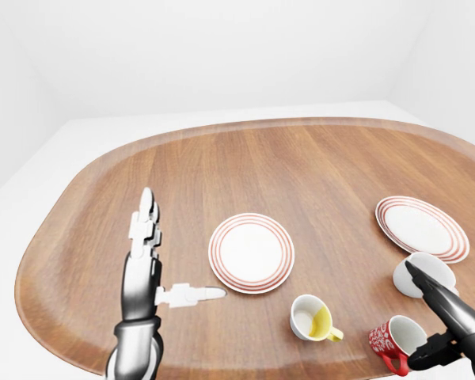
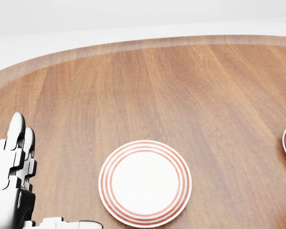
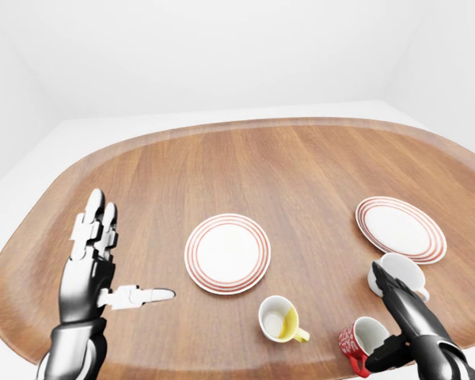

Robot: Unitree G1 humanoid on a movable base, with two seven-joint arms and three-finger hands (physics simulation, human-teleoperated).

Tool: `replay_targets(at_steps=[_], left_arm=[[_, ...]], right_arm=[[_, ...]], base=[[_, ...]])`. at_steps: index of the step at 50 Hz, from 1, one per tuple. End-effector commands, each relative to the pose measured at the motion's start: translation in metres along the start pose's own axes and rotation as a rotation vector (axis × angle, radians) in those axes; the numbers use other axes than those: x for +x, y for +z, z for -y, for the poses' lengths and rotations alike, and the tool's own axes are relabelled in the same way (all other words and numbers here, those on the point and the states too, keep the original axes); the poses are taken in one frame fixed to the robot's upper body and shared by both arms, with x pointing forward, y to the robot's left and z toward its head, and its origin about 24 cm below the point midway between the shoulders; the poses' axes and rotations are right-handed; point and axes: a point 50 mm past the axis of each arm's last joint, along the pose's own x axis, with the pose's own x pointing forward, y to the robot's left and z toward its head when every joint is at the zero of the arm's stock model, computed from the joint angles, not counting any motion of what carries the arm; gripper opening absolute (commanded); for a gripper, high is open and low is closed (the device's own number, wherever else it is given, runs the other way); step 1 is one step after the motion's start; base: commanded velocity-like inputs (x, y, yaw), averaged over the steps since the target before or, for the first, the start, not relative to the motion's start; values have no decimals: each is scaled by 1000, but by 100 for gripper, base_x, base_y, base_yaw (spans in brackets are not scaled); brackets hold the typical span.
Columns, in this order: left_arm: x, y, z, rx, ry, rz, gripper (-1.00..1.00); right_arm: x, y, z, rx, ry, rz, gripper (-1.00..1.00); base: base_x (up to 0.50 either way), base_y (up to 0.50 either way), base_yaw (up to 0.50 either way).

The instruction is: Put the red mug on the left plate.

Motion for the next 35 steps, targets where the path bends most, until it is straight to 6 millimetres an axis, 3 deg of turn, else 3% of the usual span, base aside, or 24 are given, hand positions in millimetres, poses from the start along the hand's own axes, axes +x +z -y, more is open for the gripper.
replay_targets(at_steps=[1,16,35], left_arm=[[0,0,1,0,-2,1,100],[0,1,0,-1,-1,5,100],[0,0,0,0,-1,2,100]], right_arm=[[7,0,-4,-4,42,10,100],[12,-8,-23,-24,129,-40,100],[16,-8,-27,-29,159,-34,100]], base=[[0,0,0],[0,0,0],[0,0,0]])
